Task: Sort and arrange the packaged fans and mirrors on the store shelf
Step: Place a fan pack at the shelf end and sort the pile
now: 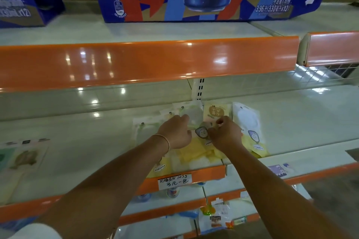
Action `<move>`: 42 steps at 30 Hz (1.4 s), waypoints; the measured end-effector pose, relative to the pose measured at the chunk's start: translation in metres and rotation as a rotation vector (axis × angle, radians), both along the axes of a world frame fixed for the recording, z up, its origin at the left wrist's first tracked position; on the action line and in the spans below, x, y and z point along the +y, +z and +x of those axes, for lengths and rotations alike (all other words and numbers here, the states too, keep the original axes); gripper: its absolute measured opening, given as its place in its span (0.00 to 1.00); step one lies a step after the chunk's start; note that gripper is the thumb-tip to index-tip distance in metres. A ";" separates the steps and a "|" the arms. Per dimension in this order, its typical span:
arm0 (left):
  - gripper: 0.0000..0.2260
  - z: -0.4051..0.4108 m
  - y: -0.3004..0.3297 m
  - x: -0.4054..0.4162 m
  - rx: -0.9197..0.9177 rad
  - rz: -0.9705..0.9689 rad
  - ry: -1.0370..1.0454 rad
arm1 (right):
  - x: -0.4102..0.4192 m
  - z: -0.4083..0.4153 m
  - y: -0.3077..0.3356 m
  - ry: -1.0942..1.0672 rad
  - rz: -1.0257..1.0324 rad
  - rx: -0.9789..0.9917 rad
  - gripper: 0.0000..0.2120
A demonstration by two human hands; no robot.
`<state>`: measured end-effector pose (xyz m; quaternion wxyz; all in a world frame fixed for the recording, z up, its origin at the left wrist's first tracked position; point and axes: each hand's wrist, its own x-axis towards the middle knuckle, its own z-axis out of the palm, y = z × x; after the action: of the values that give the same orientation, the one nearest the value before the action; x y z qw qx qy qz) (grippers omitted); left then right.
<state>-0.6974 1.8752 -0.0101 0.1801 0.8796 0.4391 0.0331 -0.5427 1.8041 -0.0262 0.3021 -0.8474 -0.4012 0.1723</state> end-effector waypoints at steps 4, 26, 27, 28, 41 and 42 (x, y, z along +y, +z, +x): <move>0.21 -0.025 0.003 0.006 -0.064 -0.006 0.051 | 0.001 -0.030 0.006 0.053 0.077 -0.001 0.12; 0.18 -0.336 -0.012 0.028 -0.018 0.029 0.427 | 0.055 -0.335 -0.013 0.437 0.031 0.044 0.20; 0.18 -0.347 -0.012 0.028 -0.013 0.040 0.429 | 0.057 -0.346 -0.015 0.451 0.026 0.046 0.21; 0.18 -0.356 -0.012 0.028 -0.009 0.055 0.428 | 0.058 -0.357 -0.017 0.461 0.022 0.046 0.22; 0.07 -0.417 -0.026 0.034 0.046 0.079 0.362 | 0.059 -0.422 -0.029 0.627 -0.111 -0.128 0.18; 0.07 -0.417 -0.028 0.034 0.044 0.093 0.353 | 0.058 -0.423 -0.029 0.653 -0.121 -0.144 0.19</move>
<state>-1.1145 1.9096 -0.0386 0.1209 0.7968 0.5884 0.0652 -0.9661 1.8625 -0.0553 0.1509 -0.7006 -0.6608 0.2232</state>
